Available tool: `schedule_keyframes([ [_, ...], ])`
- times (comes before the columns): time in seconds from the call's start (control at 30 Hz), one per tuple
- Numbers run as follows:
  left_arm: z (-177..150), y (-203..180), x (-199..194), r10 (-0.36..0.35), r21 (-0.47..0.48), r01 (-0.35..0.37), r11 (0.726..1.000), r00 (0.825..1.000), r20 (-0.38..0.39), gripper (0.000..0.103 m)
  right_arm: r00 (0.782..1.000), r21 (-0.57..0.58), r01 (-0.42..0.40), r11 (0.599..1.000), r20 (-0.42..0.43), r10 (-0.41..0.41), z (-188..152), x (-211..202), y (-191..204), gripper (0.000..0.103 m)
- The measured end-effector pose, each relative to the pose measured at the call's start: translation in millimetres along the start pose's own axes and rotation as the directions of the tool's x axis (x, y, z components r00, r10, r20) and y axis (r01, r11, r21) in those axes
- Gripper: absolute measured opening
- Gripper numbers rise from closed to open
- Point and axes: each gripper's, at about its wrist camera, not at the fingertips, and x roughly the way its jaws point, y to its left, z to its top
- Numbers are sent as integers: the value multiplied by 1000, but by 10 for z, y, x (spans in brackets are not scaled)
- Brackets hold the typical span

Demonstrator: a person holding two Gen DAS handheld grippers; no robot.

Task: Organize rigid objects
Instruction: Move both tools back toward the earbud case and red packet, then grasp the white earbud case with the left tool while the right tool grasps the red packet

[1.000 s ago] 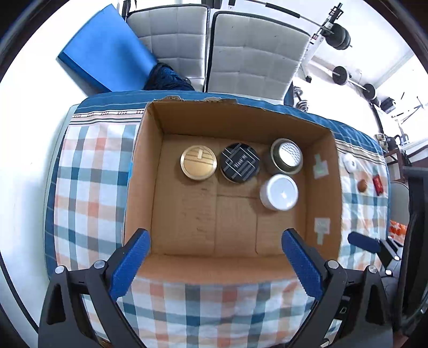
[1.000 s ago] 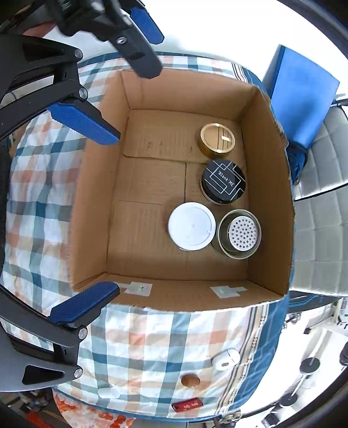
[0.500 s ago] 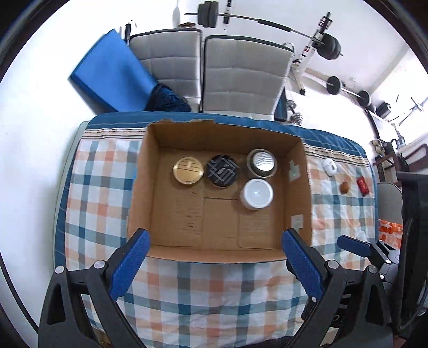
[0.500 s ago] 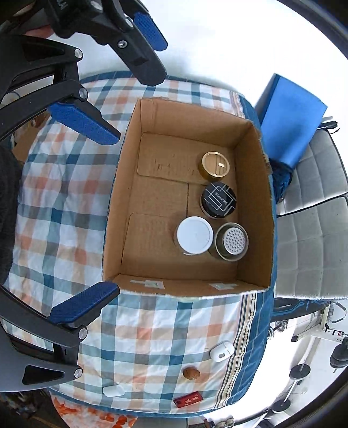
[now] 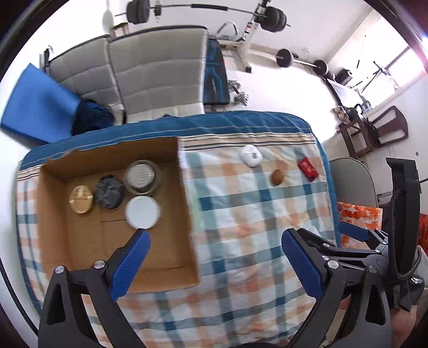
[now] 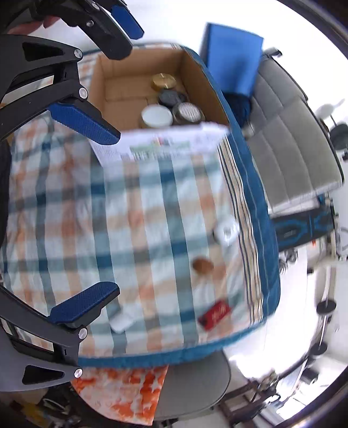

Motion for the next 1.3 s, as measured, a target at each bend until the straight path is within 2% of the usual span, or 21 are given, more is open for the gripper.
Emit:
schedule_keyframes([
  [0.07, 149, -208, 226, -16, 0, 16, 1000, 999, -32, 101, 1000, 17, 30, 999, -6, -30, 138, 91, -286, 103],
  [0.17, 378, -458, 560, 10, 3, -10, 1000, 998, -57, 101, 999, 33, 50, 998, -13, -50, 374, 274, -708, 103],
  [0.37, 807, -728, 1269, 126, 13, -125, 992, 986, -113, 101, 991, 36, 122, 992, -59, -120, 874, 786, -1305, 103],
  [0.47, 974, -792, 1596, 182, 25, -180, 983, 973, -143, 101, 984, 26, 155, 988, -93, -152, 1086, 1067, -1472, 103],
  [0.67, 1221, -793, 2227, 288, 52, -283, 958, 936, -201, 101, 972, -26, 183, 983, -148, -185, 1367, 1534, -1611, 103],
  [0.8, 1318, -759, 2519, 306, 44, -304, 952, 922, -237, 101, 965, -55, 202, 978, -158, -209, 1528, 1748, -1619, 103],
  [0.87, 1363, -727, 2593, 285, 15, -290, 957, 926, -249, 99, 963, -57, 206, 977, -163, -213, 1598, 1824, -1629, 102],
  [0.93, 1410, -703, 2665, 250, -22, -265, 964, 931, -266, 95, 963, -53, 204, 978, -166, -210, 1658, 1876, -1646, 95],
  [1.0, 1442, -692, 2721, 219, -49, -242, 969, 934, -281, 87, 964, -50, 203, 978, -163, -209, 1710, 1914, -1647, 88],
  [1.07, 1456, -692, 2795, 201, -61, -230, 971, 931, -304, 74, 963, -46, 204, 978, -171, -208, 1748, 1965, -1668, 79],
  [1.13, 1462, -710, 2861, 176, -71, -209, 975, 931, -320, 69, 966, -39, 191, 981, -173, -194, 1795, 1996, -1691, 74],
  [1.2, 1468, -744, 2904, 159, -70, -192, 979, 931, -328, 58, 966, -37, 191, 981, -173, -195, 1825, 2014, -1711, 68],
  [1.23, 1474, -764, 2922, 148, -67, -179, 982, 934, -327, 49, 965, -40, 192, 981, -174, -196, 1806, 2018, -1736, 64],
  [1.3, 1486, -854, 2945, 165, -40, -188, 981, 932, -322, 49, 962, -52, 201, 978, -178, -207, 1819, 2023, -1711, 58],
])
